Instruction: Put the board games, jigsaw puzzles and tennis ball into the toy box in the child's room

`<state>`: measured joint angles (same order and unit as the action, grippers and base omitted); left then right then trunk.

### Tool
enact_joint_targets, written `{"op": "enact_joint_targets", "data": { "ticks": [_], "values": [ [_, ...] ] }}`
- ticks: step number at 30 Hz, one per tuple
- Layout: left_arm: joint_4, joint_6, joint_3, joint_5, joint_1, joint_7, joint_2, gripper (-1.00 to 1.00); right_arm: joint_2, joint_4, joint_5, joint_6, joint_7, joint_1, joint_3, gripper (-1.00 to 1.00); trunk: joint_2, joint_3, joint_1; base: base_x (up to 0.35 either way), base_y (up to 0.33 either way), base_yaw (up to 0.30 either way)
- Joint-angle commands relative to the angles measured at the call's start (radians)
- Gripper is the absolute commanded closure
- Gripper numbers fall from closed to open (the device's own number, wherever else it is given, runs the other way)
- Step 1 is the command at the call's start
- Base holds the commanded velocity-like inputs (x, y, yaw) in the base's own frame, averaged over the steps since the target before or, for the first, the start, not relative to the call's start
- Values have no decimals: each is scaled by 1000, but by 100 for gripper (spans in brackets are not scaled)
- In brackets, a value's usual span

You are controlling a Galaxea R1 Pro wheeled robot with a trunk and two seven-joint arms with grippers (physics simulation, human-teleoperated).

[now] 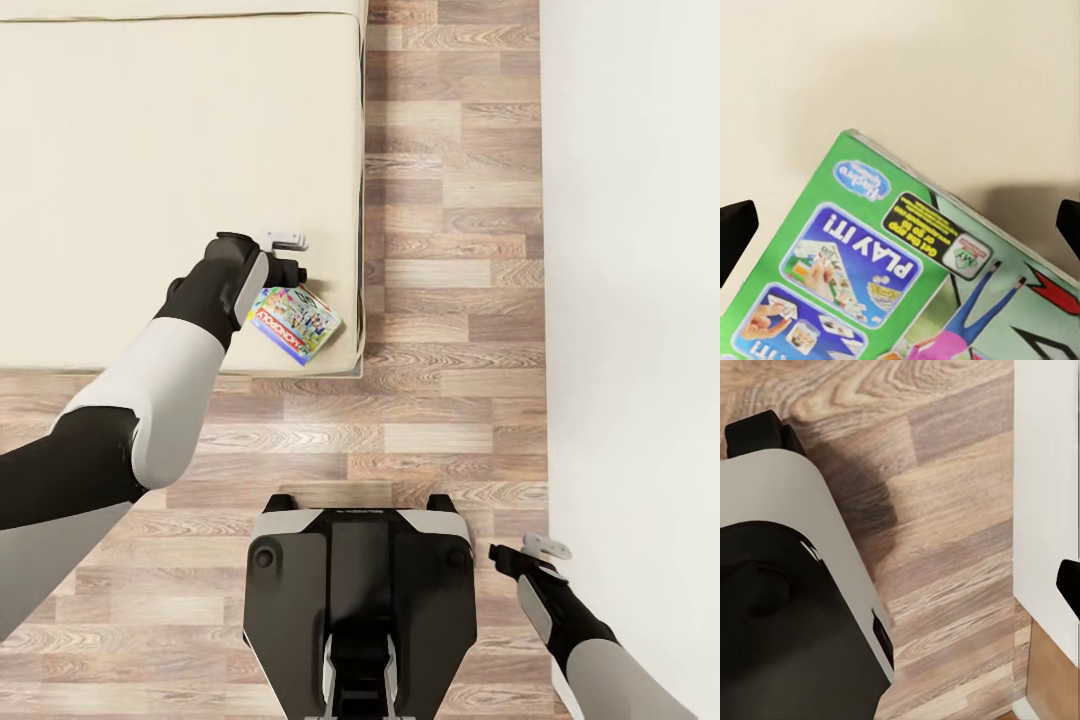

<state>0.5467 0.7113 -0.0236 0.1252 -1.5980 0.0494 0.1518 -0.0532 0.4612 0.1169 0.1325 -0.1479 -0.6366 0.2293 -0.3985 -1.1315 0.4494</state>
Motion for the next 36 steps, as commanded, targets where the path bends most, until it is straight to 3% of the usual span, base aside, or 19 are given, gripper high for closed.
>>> {"op": "enact_joint_targets", "data": {
  "ticks": [1,36],
  "values": [
    [1,4,-2,8,0,-2,1,-100,-1,2,10,4,-4,0,-2,-100,-2,-1,1,-53,0,0],
    [-1,-8,-2,8,2,0,0,-100,-7,2,10,4,-4,0,-2,-100,-2,-1,1,-77,0,0]
  ]
}}
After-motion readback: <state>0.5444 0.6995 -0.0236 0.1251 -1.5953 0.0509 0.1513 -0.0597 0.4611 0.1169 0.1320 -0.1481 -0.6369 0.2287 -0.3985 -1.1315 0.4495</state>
